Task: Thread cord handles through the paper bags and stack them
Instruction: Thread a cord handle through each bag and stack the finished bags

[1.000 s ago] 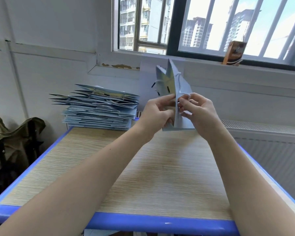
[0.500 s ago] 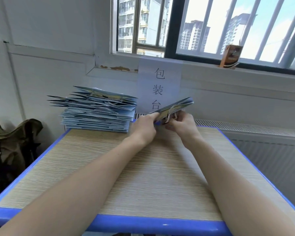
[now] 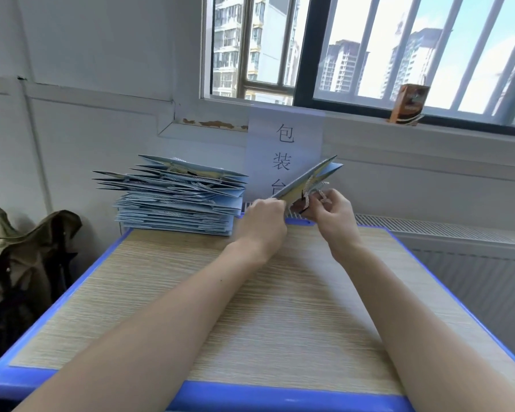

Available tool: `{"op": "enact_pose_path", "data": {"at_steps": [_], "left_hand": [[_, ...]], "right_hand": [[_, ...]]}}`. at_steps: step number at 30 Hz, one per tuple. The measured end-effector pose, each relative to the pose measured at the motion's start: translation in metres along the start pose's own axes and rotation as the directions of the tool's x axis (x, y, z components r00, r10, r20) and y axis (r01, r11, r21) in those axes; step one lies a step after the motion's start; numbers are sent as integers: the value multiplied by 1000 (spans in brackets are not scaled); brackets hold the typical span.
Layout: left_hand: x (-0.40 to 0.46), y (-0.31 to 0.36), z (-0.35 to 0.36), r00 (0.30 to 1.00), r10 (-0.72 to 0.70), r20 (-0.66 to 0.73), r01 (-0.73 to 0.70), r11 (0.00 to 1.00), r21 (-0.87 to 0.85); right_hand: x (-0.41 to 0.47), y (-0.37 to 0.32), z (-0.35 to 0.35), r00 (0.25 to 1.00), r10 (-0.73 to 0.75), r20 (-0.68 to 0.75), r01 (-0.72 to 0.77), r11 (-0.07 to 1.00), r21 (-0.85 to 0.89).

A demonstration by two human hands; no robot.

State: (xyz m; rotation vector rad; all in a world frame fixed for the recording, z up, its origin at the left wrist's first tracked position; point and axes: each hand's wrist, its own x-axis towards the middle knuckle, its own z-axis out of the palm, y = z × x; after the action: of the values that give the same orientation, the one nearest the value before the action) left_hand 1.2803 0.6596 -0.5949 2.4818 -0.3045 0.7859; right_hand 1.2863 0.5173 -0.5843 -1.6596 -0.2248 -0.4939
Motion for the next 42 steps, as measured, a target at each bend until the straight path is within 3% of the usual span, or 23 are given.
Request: {"op": "enact_pose_path", "data": {"at_steps": [4, 10, 16, 20, 34, 39, 42], "left_hand": [[1, 4, -8, 996, -19, 92, 43, 964, -264], [1, -1, -6, 997, -64, -43, 32, 851, -525], [2, -2, -12, 958, -279, -71, 158, 714, -682], [-4, 5, -19, 959, -284, 11, 186, 598, -780], [3, -1, -16, 984, -176, -28, 97, 660, -745], [0, -1, -13, 990, -81, -119, -8, 798, -603], [1, 2, -12, 990, -31, -134, -52, 821, -569]], "right_hand": [[0, 3, 4, 998, 28, 59, -26, 999, -34], [-4, 1, 11, 994, 56, 94, -63, 995, 79], [-10, -3, 12, 997, 13, 83, -17, 999, 45], [-10, -5, 9, 998, -13, 63, 13, 1000, -6], [-8, -3, 7, 996, -63, 64, 72, 987, -145], [-9, -4, 8, 996, -78, 35, 82, 987, -137], [-7, -3, 7, 997, -82, 7, 82, 984, -160]]}}
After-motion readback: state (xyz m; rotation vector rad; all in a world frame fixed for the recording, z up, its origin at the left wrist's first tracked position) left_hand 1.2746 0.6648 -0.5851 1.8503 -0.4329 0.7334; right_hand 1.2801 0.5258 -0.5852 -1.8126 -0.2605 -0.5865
